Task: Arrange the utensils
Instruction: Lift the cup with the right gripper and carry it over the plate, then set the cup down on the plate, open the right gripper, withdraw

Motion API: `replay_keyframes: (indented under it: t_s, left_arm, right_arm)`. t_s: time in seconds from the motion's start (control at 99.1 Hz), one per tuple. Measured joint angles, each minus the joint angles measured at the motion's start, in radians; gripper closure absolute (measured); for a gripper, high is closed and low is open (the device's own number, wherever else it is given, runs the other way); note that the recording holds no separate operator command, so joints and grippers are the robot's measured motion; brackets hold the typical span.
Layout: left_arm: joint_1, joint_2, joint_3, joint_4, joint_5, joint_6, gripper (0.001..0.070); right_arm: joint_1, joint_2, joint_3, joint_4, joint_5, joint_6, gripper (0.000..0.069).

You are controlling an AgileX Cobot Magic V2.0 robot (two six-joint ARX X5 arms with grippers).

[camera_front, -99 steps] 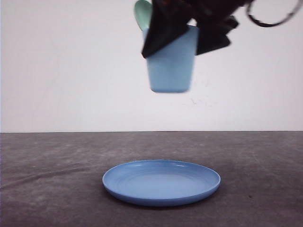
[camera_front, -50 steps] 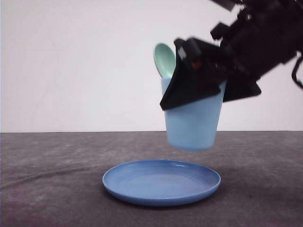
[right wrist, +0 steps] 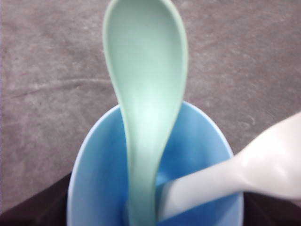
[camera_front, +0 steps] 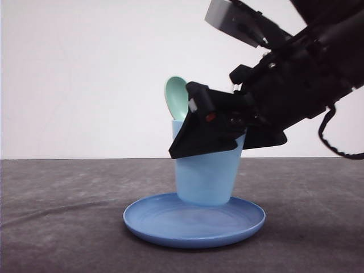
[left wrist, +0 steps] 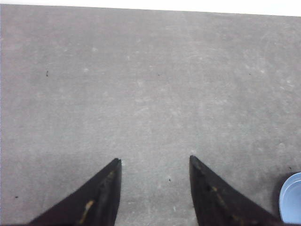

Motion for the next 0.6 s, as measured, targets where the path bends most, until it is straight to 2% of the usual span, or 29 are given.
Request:
replay_keyframes:
  t_s: [0.434,0.595]
  left_arm:
    - [0.000,0.000,0.000,0.000,0.000,0.000,0.0440]
    - [0.000,0.000,0.000,0.000,0.000,0.000,0.0440]
  right_arm:
    - [0.001,0.094,0.000,0.052,0.000,0.000,0.0257]
    - [0.001,0.094,0.000,0.051,-0.002,0.000,0.0170]
